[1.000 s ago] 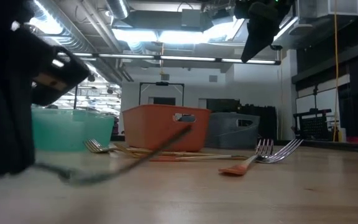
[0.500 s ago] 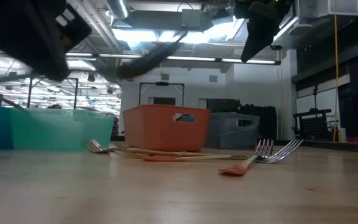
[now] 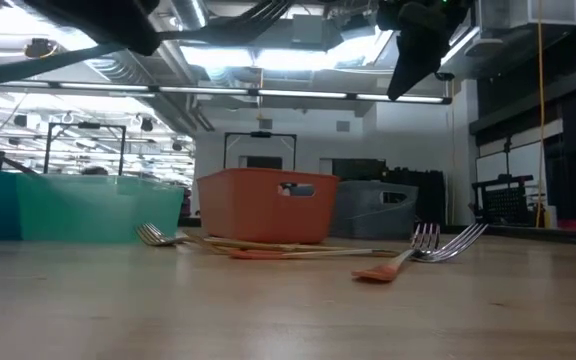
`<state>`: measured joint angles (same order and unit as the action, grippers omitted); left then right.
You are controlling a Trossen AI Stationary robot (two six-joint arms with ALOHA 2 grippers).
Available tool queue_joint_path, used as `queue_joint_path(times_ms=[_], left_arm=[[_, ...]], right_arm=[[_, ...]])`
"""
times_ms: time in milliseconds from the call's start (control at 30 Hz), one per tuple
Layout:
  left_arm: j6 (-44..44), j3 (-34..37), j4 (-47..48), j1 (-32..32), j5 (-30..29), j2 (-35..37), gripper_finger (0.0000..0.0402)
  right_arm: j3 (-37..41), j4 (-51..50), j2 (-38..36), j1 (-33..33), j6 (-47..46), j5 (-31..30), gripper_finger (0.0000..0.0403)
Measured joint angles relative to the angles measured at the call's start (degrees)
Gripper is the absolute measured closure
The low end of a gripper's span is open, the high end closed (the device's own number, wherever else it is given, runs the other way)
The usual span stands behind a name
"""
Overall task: Sort silverware by color (type)
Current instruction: Put the blue fork into the black bin
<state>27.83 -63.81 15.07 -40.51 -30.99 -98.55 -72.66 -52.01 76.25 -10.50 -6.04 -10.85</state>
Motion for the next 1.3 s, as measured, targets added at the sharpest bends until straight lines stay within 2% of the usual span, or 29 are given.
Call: queue_joint_path(times_ms=[500,667,800,933,1100,1300], left_arm=[[-10.4,0.0,-0.08,6.52,0.33,0.08,0.0397],[-10.46,0.0,-0.35,9.43,-2.18,0.08,0.0397],[-9.78,0.0,-0.64,11.67,-6.78,0.08,0.0397],[-5.86,0.0,-0.83,14.12,-16.47,0.08,0.0397],[-2.92,0.0,-1.13,17.51,-26.67,0.08,0.0397],[-2.46,0.0,-4.51,22.19,-33.42,0.08,0.0397]], right_arm=[[-4.4,0.34,-0.85,-0.04,-0.07,1.44,0.0315],[-4.46,2.67,-0.83,-0.02,0.24,1.45,0.0315],[-4.46,2.65,-0.58,-0.02,0.24,1.46,0.0315],[-4.46,2.64,-0.59,-0.02,-1.38,1.46,0.0315],[-4.46,2.79,-0.52,-0.02,-8.48,1.46,0.0315],[-4.46,4.07,0.21,-0.02,-10.67,1.49,0.0315]])
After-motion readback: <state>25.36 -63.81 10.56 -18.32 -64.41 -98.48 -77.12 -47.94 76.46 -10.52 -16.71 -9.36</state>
